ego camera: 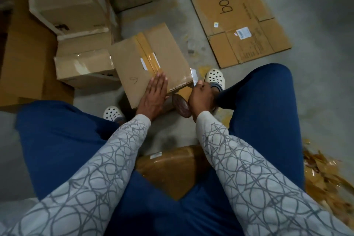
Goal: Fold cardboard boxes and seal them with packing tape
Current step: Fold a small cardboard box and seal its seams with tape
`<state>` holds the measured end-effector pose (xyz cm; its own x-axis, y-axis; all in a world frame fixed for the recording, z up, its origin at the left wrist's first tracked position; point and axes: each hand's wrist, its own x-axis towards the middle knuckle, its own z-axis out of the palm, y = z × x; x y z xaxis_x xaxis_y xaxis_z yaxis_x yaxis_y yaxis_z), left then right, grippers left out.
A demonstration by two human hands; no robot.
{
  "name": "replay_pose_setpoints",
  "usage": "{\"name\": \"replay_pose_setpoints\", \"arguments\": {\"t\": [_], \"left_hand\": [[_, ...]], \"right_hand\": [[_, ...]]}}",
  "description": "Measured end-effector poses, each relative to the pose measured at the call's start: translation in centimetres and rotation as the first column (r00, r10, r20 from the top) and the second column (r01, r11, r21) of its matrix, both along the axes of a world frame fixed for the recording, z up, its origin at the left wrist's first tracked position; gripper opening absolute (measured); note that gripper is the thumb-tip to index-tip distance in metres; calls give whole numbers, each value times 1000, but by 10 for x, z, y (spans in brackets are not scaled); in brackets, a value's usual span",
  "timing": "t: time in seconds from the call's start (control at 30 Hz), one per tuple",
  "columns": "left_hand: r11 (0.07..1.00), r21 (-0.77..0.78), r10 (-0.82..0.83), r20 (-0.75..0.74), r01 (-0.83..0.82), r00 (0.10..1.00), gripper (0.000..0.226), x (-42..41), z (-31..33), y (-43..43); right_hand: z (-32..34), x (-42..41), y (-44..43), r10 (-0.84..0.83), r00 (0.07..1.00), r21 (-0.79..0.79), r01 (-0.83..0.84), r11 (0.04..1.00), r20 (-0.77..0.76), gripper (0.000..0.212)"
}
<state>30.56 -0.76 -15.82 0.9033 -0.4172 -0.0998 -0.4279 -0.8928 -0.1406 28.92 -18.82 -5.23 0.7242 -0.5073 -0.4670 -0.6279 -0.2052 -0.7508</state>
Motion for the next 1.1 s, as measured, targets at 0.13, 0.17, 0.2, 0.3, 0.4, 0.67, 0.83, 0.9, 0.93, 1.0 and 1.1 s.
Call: {"name": "replay_pose_setpoints", "arguments": {"t": [0.13, 0.17, 0.2, 0.3, 0.4, 0.67, 0.83, 0.9, 0.93, 1.0, 1.1], "left_hand": [[985, -69, 139, -237, -159, 962, 69, 0, 31, -28], [968, -142, 162, -284, -209, 945, 66, 0, 38, -32], [930, -254, 171, -345, -267, 923, 63, 1, 44, -34], [437, -645, 272, -570, -627, 775, 45, 0, 76, -37], [-71, -663, 224, -738, -745, 636, 46, -3, 125, -45], [-49, -533, -64, -842, -845, 535, 35, -20, 195, -43], [186, -684, 146, -691, -706, 708, 14, -33, 188, -55], [315, -721, 242, -567, -617, 787, 16, -42, 188, -62], [347, -741, 273, -506, -575, 818, 18, -45, 189, -64], [357, -794, 303, -400, -492, 865, 17, -50, 188, -68], [348, -868, 269, -271, -355, 924, 16, -59, 188, -71]], "right_hand": [[10, -2, -4, 16, 1000, 35, -16, 999, 11, 38], [13, -2, -4, 24, 999, 60, -27, 998, 49, 35], [16, 0, -5, 29, 995, 83, -37, 996, 97, 33], [26, 3, -5, 25, 984, 97, -43, 994, 178, 31], [43, 0, -6, 15, 969, 107, -42, 993, 245, 31], [62, -17, -13, 68, 924, 9, -77, 997, 376, 29], [59, -25, -14, 83, 906, -97, -47, 994, 414, 31], [58, -25, -16, 72, 897, -103, -30, 994, 437, 30], [57, -25, -18, 67, 890, -101, -24, 995, 452, 29], [56, -25, -19, 60, 878, -97, -16, 995, 474, 27], [53, -22, -20, 29, 859, -47, -6, 999, 511, 26]]}}
